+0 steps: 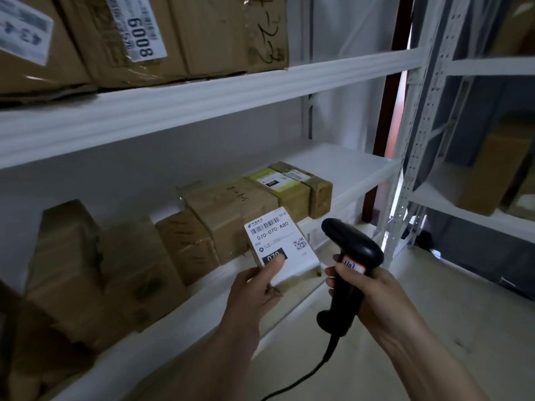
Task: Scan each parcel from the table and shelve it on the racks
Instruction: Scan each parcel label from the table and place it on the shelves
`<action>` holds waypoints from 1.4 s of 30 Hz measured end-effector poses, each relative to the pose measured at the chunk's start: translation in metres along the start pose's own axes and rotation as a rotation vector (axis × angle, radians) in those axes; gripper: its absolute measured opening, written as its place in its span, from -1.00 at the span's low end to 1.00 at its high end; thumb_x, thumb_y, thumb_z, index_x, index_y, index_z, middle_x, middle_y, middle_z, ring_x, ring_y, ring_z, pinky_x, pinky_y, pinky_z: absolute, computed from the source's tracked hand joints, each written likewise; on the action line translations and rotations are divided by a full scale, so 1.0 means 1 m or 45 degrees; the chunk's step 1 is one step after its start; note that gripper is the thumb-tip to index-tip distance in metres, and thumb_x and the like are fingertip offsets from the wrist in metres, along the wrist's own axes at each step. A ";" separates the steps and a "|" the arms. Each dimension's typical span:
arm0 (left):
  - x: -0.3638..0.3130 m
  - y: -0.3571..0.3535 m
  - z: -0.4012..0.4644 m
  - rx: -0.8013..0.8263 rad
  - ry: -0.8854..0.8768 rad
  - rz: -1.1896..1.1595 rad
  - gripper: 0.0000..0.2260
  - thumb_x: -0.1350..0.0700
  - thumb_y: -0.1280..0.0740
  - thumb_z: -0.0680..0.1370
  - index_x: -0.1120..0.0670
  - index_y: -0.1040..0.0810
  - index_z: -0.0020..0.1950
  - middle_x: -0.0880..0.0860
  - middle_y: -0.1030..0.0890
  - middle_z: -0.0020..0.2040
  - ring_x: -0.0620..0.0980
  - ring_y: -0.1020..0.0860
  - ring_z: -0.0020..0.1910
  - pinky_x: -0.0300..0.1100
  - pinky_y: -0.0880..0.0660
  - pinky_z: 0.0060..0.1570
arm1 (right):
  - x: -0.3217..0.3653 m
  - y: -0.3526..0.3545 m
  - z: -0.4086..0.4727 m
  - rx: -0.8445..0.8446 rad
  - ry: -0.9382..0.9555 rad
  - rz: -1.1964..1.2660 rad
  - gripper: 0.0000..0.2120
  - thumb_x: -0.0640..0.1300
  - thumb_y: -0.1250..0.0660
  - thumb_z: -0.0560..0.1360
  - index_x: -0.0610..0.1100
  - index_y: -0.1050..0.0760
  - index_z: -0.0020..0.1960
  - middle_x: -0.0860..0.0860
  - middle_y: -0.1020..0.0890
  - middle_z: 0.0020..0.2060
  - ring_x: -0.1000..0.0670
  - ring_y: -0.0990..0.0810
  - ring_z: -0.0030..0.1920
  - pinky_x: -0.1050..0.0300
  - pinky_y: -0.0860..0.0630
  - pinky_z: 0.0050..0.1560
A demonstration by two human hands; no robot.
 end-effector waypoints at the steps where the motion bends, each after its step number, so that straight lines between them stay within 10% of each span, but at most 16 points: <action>1: -0.003 -0.010 0.012 0.002 -0.001 0.002 -0.75 -0.05 -0.49 0.43 0.03 -0.70 0.05 0.01 -0.71 0.02 -0.02 -0.67 0.04 -0.10 -0.59 0.11 | 0.006 0.005 0.006 -0.002 -0.001 -0.002 -0.64 -0.25 -0.42 0.30 -0.30 -0.56 0.08 -0.17 -0.67 -0.23 -0.08 -0.61 -0.23 0.03 -0.55 -0.06; 5: -0.019 -0.054 0.064 0.030 0.000 -0.036 -0.80 0.07 -0.47 0.48 0.02 -0.63 0.09 -0.02 -0.72 0.00 -0.06 -0.68 -0.01 -0.18 -0.62 -0.11 | 0.035 0.026 0.038 -0.050 0.057 -0.013 -0.60 -0.21 -0.43 0.26 -0.28 -0.57 0.08 -0.17 -0.68 -0.21 -0.06 -0.64 -0.25 0.03 -0.55 -0.06; 14: -0.099 -0.120 0.173 0.217 -0.209 0.061 -0.61 0.08 -0.48 0.45 0.07 -0.50 0.25 0.00 -0.70 0.05 -0.03 -0.65 0.07 -0.07 -0.56 0.10 | 0.121 0.032 0.126 -0.079 0.260 -0.051 -0.68 -0.27 -0.39 0.34 -0.26 -0.56 0.10 -0.15 -0.70 -0.21 -0.08 -0.67 -0.20 0.00 -0.52 -0.03; 20: -0.135 -0.148 0.188 0.236 -0.514 0.175 -0.58 -0.06 -0.52 0.40 -0.12 -0.42 0.16 -0.19 -0.69 -0.16 -0.24 -0.66 -0.20 -0.41 -0.53 -0.30 | 0.173 0.016 0.156 0.031 0.449 -0.008 -0.69 -0.22 -0.36 0.34 -0.24 -0.57 0.08 -0.11 -0.69 -0.23 -0.03 -0.68 -0.24 0.02 -0.53 -0.09; 30: -0.172 -0.211 0.153 0.141 -0.773 0.195 -0.56 -0.29 -0.42 0.27 -0.28 -0.36 0.06 -0.23 -0.64 -0.03 -0.25 -0.63 -0.03 -0.15 -0.56 0.08 | 0.244 0.014 0.156 0.376 0.640 0.108 -0.71 -0.15 -0.33 0.39 -0.18 -0.60 0.09 -0.09 -0.63 -0.20 -0.04 -0.64 -0.17 0.02 -0.61 -0.03; 37: -0.264 -0.209 0.116 -0.298 -1.124 0.632 -0.42 -0.30 -0.33 0.35 -0.15 -0.34 0.31 -0.06 -0.51 0.18 -0.08 -0.57 0.08 -0.11 -0.56 0.04 | 0.270 -0.029 0.171 0.598 0.444 0.283 -0.81 -0.20 -0.33 0.34 -0.15 -0.69 -0.12 -0.09 -0.67 -0.26 0.00 -0.66 -0.26 0.09 -0.65 -0.13; 42: -0.312 -0.197 0.086 -1.266 -1.535 1.389 -0.37 -0.33 -0.30 0.36 -0.07 -0.40 0.35 0.01 -0.25 0.14 0.01 -0.41 0.01 -0.15 -0.31 -0.12 | 0.273 -0.065 0.183 0.630 0.320 0.459 -0.82 -0.21 -0.39 0.35 -0.16 -0.57 -0.05 -0.11 -0.70 -0.24 -0.01 -0.69 -0.24 0.10 -0.65 -0.16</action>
Point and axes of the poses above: each hand's wrist, its own z-axis towards the middle knuckle, its own y-axis out of the back of the hand, x = y × z, the point moved 3 cm from there along z, towards the middle knuckle
